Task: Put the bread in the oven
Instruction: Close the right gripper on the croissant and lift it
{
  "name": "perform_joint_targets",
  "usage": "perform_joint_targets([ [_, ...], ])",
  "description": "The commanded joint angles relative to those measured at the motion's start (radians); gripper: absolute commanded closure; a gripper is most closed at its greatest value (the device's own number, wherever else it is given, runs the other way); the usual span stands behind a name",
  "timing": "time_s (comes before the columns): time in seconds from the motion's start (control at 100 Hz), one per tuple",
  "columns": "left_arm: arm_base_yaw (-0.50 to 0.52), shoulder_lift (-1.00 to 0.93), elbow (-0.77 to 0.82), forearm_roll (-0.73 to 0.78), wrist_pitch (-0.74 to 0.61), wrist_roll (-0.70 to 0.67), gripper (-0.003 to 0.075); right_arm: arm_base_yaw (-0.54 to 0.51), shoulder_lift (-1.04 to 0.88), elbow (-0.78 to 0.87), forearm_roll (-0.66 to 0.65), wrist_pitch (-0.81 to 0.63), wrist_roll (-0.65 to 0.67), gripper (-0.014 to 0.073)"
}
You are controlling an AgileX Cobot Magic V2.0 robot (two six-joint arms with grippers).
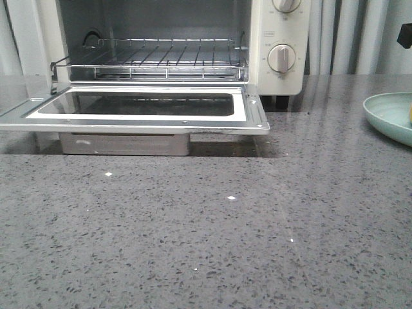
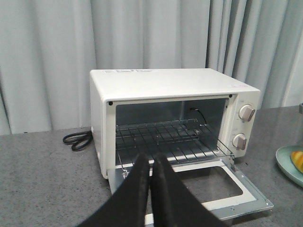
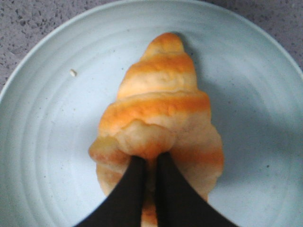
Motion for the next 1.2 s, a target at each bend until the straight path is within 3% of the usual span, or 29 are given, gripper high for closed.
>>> perform_joint_targets([
  [0.0, -0.003, -0.018, -0.061, 0.048, -0.003, -0.001, 0.0742, 0.013, -0.059, -0.027, -0.01, 0.011, -0.009, 0.0661],
  [0.18, 0.015, -0.059, -0.089, 0.105, 0.094, -0.001, 0.0742, 0.082, -0.139, -0.027, -0.01, 0.041, -0.015, 0.0661],
  [0.48, 0.067, -0.067, -0.089, 0.108, 0.1, -0.001, 0.0742, 0.253, -0.285, -0.027, -0.01, 0.165, -0.031, 0.0661],
  [0.73, 0.067, -0.067, -0.07, 0.108, 0.1, -0.001, 0.0742, 0.448, -0.392, -0.032, -0.01, 0.176, -0.069, 0.0661],
  [0.97, 0.067, -0.067, -0.051, 0.093, 0.089, -0.001, 0.0742, 0.66, -0.363, -0.174, -0.01, 0.177, -0.08, 0.0661],
  [1.19, 0.067, -0.067, -0.051, 0.085, 0.089, -0.001, 0.0742, 0.748, -0.241, -0.373, -0.057, 0.213, -0.102, 0.0661],
])
